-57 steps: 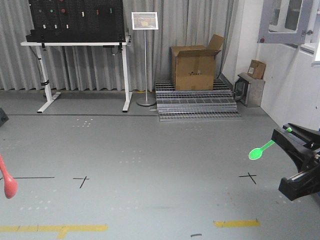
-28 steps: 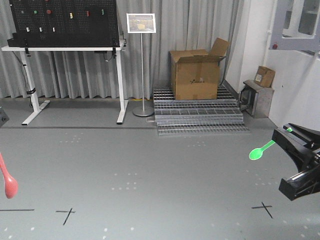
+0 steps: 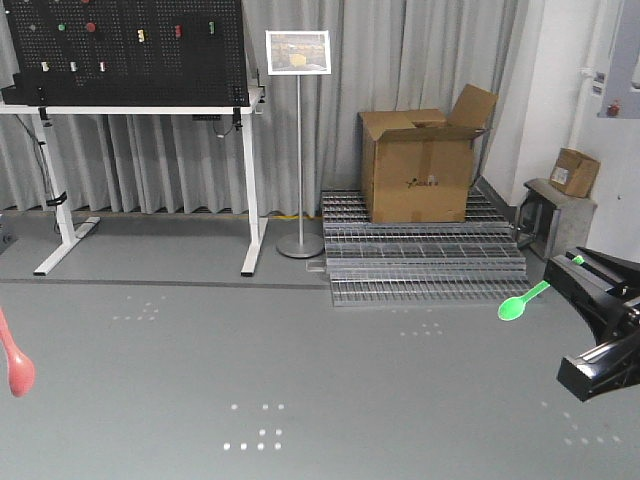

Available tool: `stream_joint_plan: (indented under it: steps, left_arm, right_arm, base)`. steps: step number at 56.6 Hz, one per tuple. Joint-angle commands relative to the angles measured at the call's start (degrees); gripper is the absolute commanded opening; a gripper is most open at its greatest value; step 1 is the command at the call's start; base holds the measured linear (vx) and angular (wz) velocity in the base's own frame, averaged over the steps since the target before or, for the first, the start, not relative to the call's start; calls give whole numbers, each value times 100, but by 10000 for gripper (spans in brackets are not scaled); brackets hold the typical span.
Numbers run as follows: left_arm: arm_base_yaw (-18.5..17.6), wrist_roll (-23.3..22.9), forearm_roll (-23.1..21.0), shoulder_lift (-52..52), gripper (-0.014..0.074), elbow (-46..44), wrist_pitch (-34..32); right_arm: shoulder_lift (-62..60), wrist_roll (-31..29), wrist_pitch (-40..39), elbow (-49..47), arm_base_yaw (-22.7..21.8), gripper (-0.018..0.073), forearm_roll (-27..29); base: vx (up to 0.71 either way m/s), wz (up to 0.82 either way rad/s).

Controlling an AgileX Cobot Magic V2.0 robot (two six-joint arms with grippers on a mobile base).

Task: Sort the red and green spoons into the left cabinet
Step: 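Drive the base across the room toward the white cabinet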

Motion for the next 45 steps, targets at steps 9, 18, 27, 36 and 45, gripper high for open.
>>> stream_joint_plan:
  steps: [9,18,27,36,45]
  left_arm:
    - [-17,-2,-133,-32,-6,-156,-398]
    - [-17,-2,-133,-32,-6,-156,-409]
    - [-17,-2,-133,-32,-6,-156,-409]
    - [-17,-2,-133,-32,-6,-156,-409]
    - [-17,-2,-133,-32,-6,-156,-409]
  right_arm:
    - [-97,7,-275,-162,-5,-8,180]
    - [-97,7,-275,-162,-5,-8,180]
    - [-97,7,-275,-162,-5,-8,180]
    - [-97,7,-275,-162,-5,-8,180]
    - [-97,7,-275,-162,-5,-8,180]
  base:
    - [64,2]
    - [64,0]
    - [63,-4]
    - [62,-6]
    - [60,-3]
